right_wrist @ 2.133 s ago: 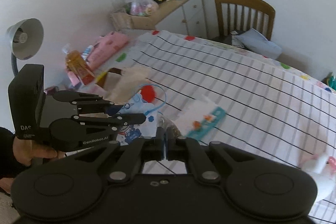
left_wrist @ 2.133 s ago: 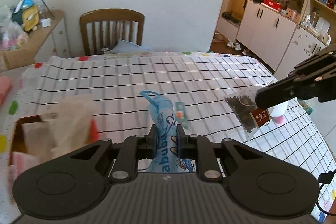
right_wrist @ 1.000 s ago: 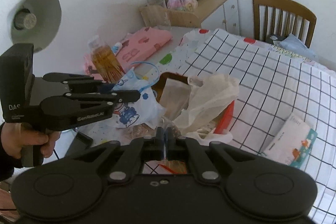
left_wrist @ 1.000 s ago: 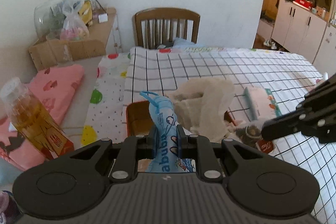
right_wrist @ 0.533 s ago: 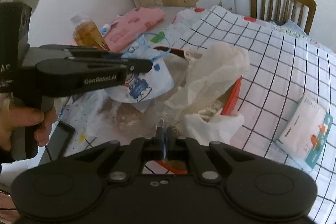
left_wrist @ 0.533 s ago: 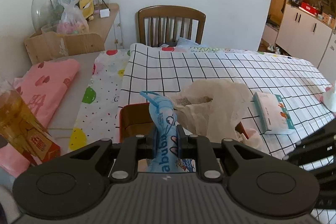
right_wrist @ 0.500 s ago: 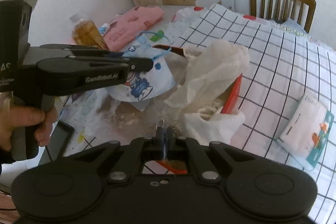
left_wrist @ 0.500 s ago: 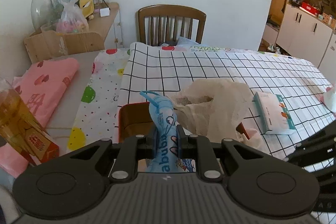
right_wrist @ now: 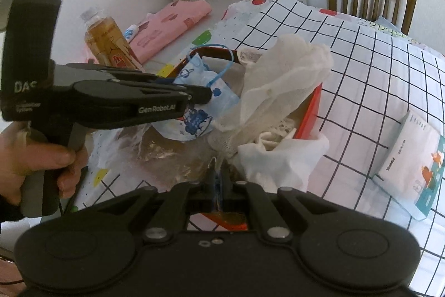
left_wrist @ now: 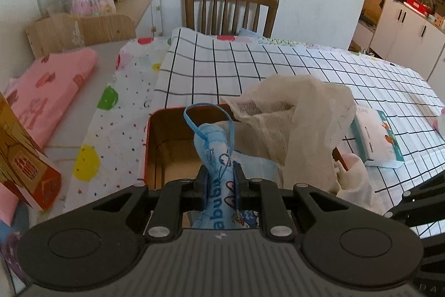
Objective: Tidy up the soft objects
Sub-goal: 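Lift and carry the blue bag and tea sachet over the red tin box, then open the right tool to drop the sachet while the left tool drops the blue bag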
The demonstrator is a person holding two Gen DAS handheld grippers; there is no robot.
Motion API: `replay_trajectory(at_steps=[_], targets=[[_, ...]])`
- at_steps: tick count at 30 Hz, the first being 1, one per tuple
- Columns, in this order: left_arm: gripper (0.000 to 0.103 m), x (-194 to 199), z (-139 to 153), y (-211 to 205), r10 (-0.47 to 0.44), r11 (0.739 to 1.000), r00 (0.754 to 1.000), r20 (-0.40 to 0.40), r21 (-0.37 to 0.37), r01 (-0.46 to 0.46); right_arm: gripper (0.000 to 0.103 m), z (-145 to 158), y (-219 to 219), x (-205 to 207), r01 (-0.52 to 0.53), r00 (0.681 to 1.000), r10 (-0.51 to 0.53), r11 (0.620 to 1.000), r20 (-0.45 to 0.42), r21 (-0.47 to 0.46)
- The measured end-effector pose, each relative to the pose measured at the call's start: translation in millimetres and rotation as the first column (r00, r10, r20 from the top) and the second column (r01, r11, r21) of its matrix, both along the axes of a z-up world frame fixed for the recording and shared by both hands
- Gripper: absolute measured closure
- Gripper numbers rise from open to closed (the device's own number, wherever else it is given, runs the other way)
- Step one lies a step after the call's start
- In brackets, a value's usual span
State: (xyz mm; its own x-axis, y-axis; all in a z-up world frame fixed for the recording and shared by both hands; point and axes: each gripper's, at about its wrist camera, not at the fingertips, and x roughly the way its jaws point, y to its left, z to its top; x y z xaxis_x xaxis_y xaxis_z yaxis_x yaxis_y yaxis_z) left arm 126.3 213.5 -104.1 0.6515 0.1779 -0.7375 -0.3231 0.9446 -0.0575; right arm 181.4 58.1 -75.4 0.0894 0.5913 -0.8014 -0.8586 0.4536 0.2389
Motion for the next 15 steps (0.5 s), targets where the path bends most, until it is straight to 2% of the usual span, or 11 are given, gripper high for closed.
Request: replay_trajectory(at_steps=[3, 7, 10, 13, 15], targets=[[0.086, 0, 0, 0, 0.001, 1.0, 1.0, -0.003, -0.005, -0.001, 0.1, 0, 0, -2, -0.012, 1.0, 0.012, 1.0, 0.005, -0.002], [0.086, -1, 3, 1, 0.016, 1.0, 1.0, 0.004, -0.022, -0.016, 0.088, 3, 0, -6, -0.022, 0.999, 0.022, 1.0, 0.023, 0.002], [0.081, -2, 6, 1, 0.022, 0.999, 1.0, 0.009, -0.03, -0.022, 0.085, 4, -2, -7, -0.026, 0.999, 0.026, 1.0, 0.024, 0.007], [0.066, -6, 9, 0, 0.025, 0.999, 1.0, 0.018, -0.025, -0.025, 0.081, 6, -5, -7, -0.02, 0.999, 0.02, 1.0, 0.029, 0.014], [0.029, -10, 13, -1, 0.026, 1.0, 0.999, 0.037, -0.018, -0.025, 0.078, 8, -6, -7, -0.014, 0.999, 0.014, 1.0, 0.032, 0.019]])
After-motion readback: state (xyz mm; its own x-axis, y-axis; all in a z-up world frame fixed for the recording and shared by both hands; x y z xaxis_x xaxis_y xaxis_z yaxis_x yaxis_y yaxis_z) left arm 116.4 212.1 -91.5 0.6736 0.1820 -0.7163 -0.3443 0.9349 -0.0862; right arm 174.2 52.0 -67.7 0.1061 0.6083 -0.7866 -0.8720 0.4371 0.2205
